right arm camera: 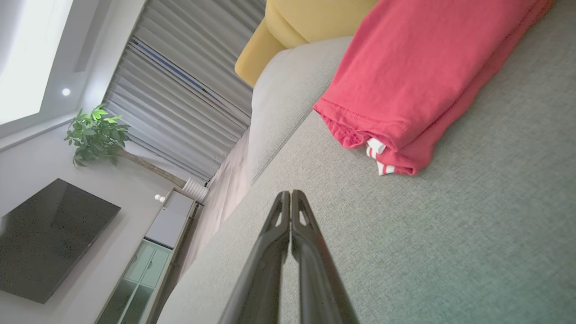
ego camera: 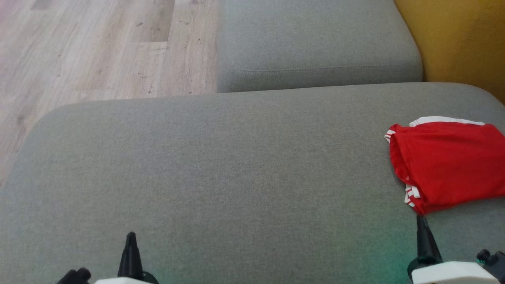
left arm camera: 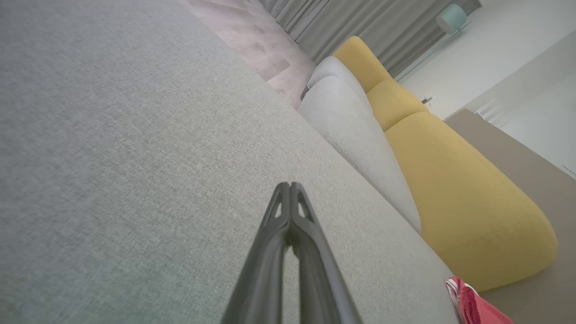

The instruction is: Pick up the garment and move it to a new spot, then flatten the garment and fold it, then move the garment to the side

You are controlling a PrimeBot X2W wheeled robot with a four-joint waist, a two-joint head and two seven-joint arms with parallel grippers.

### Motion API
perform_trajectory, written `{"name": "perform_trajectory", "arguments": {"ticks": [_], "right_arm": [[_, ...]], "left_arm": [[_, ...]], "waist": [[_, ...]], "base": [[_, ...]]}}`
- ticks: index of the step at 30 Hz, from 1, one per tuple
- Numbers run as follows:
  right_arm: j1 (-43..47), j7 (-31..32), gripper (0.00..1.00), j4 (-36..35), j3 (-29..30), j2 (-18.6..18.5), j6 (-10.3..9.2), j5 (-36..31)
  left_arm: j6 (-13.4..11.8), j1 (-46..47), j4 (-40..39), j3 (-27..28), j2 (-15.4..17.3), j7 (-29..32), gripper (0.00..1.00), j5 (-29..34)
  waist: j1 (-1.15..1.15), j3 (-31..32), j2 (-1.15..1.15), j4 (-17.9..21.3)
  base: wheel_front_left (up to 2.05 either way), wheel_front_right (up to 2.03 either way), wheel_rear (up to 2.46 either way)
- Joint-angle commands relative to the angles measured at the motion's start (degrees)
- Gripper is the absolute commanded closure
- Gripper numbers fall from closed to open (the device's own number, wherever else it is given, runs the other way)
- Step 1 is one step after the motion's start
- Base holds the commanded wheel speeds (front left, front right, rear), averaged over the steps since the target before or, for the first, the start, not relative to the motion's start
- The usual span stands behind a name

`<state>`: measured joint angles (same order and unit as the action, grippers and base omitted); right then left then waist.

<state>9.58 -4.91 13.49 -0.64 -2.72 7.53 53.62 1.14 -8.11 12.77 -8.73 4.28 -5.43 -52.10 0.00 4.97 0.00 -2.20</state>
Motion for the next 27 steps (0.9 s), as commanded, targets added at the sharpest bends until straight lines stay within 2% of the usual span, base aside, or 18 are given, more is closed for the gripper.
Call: {"name": "perform_trajectory", "arguments": {"ticks": [1,27], "right_arm": [[-3.9,0.3,1.0,-1.7,-0.1,-1.2,-0.02,1.6],[-9.0,4.5,1.0,-0.8,2.3,-1.4,-0.03,18.5]], "left_arm": [[0.6,3.8,-1.4,2.1,0.6,0.3,1.0,-1.5],[3.1,8.3,-0.3,6.8,0.5,4.5,1.0,-19.3]], "waist": [[0.0,-0.1,0.0,0.0],[0.0,-2.3,0.0,1.0]], "base": [[0.0,0.0,0.0],[0.0,0.0,0.0]]}}
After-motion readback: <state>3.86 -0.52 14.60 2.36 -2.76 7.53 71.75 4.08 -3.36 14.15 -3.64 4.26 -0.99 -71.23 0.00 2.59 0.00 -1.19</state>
